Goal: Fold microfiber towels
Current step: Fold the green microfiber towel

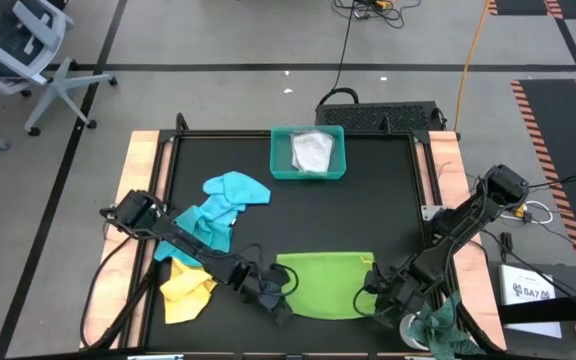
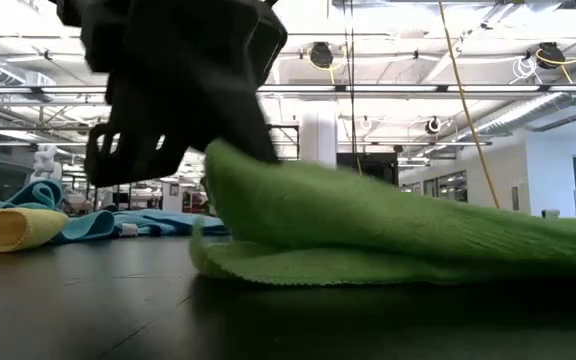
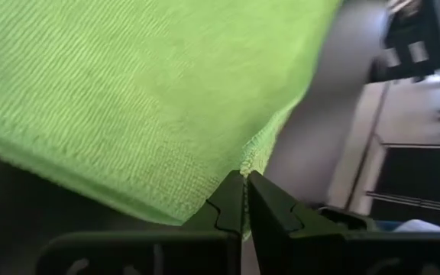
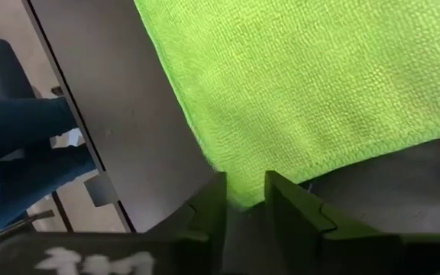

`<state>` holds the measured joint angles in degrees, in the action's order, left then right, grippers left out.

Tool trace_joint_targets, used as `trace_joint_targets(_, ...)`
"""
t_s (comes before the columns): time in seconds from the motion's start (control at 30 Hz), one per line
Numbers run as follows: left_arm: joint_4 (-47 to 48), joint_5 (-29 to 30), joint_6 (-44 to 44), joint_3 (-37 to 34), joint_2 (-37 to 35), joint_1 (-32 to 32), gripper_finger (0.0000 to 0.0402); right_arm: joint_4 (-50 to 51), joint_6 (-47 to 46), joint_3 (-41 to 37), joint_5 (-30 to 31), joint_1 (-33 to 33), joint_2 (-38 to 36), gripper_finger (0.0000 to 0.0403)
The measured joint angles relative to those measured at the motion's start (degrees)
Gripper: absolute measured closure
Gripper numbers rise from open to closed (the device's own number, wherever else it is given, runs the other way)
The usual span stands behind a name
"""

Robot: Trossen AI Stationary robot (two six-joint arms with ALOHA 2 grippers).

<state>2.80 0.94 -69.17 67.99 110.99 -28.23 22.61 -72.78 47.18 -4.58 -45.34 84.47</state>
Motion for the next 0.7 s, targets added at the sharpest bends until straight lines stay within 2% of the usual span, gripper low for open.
trace_joint_targets(0.23, -0.9, -0.4, 0.2, 0.0, -1.3, -0.3, 0.0384, 0.2, 1.2, 0.0, 0.0, 0.0, 0.0, 0.0292)
trace_joint_targets(0.7, 3.5, -1.5, -0.1, 0.0, -1.5, -2.3, 0.0385, 1.0, 1.9, 0.0, 0.0, 0.0, 0.0, 0.0291)
